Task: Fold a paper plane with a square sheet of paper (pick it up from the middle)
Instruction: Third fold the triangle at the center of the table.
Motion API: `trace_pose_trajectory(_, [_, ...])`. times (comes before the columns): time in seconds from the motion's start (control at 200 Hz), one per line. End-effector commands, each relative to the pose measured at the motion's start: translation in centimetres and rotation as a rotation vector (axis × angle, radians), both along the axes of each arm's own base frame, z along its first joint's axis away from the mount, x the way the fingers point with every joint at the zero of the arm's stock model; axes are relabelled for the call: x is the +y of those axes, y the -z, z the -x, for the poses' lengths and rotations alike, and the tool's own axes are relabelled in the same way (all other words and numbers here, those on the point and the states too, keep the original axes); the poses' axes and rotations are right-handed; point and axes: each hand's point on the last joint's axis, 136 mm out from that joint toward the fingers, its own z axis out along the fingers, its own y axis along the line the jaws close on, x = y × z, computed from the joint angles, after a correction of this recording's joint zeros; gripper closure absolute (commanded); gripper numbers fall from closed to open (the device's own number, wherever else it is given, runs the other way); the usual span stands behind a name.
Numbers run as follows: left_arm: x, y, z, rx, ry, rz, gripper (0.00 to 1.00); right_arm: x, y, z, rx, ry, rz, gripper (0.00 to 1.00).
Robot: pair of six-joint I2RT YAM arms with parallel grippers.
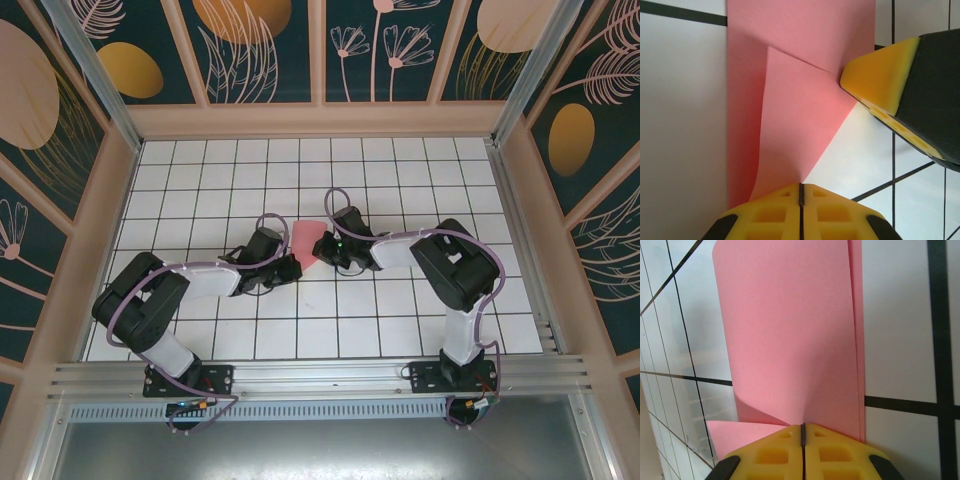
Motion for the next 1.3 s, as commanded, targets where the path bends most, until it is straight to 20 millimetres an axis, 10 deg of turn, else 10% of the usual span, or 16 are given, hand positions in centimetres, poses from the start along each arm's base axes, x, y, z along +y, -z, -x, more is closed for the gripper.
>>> trace_pose_trajectory(0.0, [1.1,1.8,0.7,0.036,-0.028,-0.049,0.91,-2.9,5.5,2.8,0.137,0.021,0.149,0.92])
trace_pose_trajectory(0.726, [4.4,4.0,4.9,0.099,-0.063,-0.039,0.92,-4.2,6.7,3.4,0.167,0.030,0.214,0.92])
trace_pose_trajectory(1.146, [0.6,-5.4,0.5,-0.118,0.002,0.130,0.94,-3.8,6.4,3.0,0.160,0.030,0.205,0.92])
trace_pose_trajectory(1.296, [0.2,-4.9,-0.9,-0.120,-0.019,0.100,0.97,-3.8,6.4,3.0,0.162,0.028,0.203,0.92])
